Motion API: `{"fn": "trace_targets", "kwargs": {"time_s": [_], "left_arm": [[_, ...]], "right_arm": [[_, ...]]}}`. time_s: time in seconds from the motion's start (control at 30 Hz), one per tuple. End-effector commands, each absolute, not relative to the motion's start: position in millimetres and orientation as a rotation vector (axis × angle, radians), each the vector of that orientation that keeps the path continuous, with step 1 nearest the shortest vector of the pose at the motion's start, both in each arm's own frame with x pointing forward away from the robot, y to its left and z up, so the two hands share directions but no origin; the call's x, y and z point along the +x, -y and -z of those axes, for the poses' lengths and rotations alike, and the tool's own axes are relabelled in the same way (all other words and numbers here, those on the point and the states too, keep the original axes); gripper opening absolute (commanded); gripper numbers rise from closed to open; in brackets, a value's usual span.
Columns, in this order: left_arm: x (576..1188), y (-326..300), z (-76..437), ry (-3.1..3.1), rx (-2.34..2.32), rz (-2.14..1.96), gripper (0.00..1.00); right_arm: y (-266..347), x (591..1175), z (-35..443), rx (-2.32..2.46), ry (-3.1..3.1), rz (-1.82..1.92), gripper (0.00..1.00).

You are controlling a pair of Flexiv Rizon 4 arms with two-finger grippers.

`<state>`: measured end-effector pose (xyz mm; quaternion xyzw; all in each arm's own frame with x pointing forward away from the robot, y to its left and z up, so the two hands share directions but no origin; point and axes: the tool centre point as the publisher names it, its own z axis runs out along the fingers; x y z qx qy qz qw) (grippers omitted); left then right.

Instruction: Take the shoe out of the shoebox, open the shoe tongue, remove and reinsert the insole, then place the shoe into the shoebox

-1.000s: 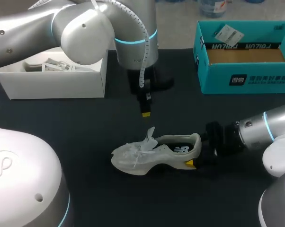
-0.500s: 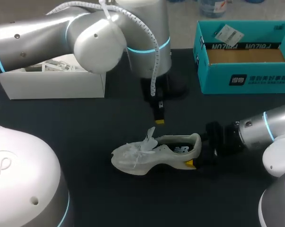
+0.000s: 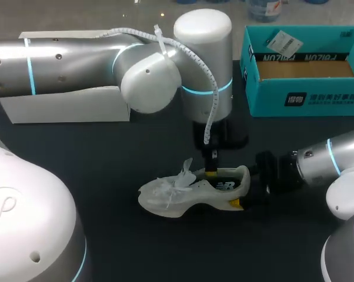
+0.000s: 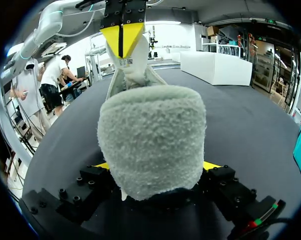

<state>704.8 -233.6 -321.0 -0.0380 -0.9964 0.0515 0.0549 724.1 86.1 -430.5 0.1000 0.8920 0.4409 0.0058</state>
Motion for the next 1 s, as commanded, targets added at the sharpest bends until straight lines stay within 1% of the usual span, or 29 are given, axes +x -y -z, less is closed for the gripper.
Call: {"fn": "trace_targets", "kwargs": {"time_s": [0.03,0.5,1.0], "left_arm": [[703,245,339,3.036,-0.084,-0.09,0.0],[703,245,339,3.036,-0.084,-0.09,0.0],[708,260,373,3.044,-0.031,-0.105,0.0]], "right_arm": [[-90,721,439,0.315,-2.796,-1.371,0.0],[-90,721,439,0.315,-2.796,-1.371,0.0],[-90,721,439,0.315,-2.796,-1.371,0.0]]}}
